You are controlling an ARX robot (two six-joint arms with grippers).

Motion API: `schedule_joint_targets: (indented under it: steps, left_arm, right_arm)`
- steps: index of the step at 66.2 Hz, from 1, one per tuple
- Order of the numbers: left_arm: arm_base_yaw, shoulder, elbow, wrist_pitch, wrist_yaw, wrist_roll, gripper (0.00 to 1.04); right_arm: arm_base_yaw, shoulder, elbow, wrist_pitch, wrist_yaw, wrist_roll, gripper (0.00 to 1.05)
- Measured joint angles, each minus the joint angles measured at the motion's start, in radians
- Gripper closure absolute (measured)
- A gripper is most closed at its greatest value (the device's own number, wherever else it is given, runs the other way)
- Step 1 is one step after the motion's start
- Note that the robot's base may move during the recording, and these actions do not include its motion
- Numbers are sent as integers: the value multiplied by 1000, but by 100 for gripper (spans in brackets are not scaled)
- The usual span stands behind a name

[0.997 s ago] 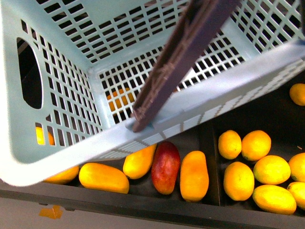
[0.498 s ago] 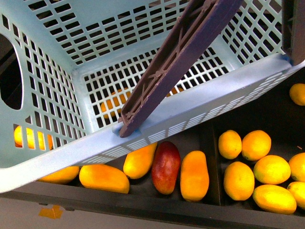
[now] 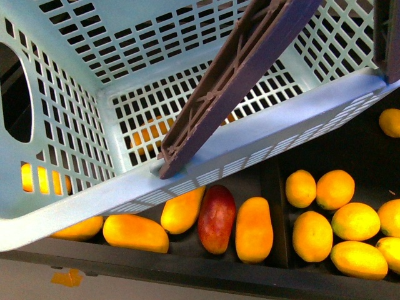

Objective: Pick lemon and mango into basket

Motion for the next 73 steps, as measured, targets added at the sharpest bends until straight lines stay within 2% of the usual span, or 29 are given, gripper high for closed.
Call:
schedule_joint_targets:
  steps: [13, 24, 53, 73]
  left_arm:
    - [0, 0, 0, 0, 0, 0, 91]
    - [0, 0, 0, 0, 0, 0, 91]
    - [0, 0, 0, 0, 2, 0, 91]
    - [0, 0, 0, 0, 0, 0, 91]
  right_arm:
    - [116, 329, 193, 26, 112, 196, 9]
    - [140, 497, 300, 0, 175, 307, 9]
    - [167, 737, 450, -43, 208, 425, 9]
    - [196, 829, 562, -98, 225, 447, 9]
